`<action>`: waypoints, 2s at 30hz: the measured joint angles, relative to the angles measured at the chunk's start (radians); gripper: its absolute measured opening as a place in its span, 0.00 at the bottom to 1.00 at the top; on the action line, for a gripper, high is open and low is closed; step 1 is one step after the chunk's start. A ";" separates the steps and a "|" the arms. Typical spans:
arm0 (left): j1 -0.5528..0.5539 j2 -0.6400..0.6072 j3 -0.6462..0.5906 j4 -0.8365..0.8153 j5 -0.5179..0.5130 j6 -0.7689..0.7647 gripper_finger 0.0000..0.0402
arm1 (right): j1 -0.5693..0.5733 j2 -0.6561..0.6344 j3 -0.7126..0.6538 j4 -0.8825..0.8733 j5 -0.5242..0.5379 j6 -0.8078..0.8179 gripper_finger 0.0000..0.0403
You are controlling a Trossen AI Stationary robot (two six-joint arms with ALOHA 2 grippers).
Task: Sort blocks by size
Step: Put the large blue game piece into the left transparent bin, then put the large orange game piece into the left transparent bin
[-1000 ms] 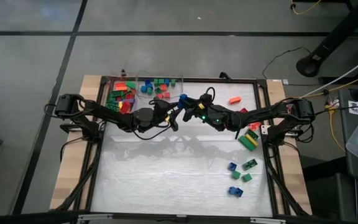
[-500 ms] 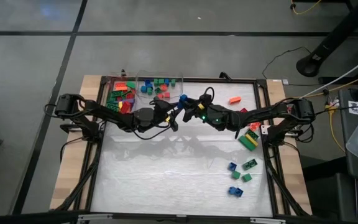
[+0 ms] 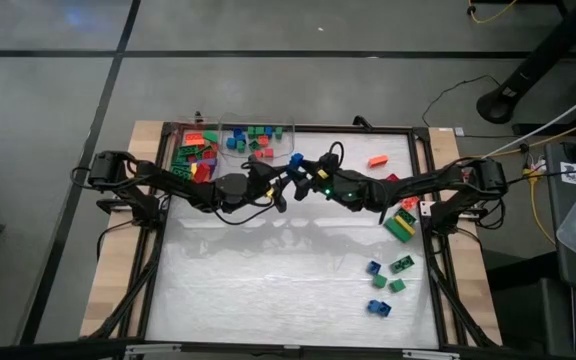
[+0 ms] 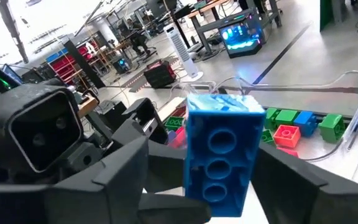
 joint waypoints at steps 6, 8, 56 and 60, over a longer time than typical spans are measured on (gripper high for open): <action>0.000 -0.024 0.001 -0.035 -0.003 0.001 0.24 | -0.001 -0.066 0.003 -0.011 0.005 -0.169 0.66; 0.001 -0.045 0.001 -0.075 -0.006 0.001 0.24 | -0.001 -0.103 0.006 -0.035 0.010 -0.211 0.65; 0.255 -0.734 -0.079 -1.715 -0.208 -0.611 0.45 | -0.637 -0.135 0.005 -1.277 -0.239 -0.873 0.52; 0.255 -0.734 -0.079 -1.715 -0.209 -0.613 0.44 | -0.683 -0.135 0.005 -1.308 -0.312 -0.949 0.52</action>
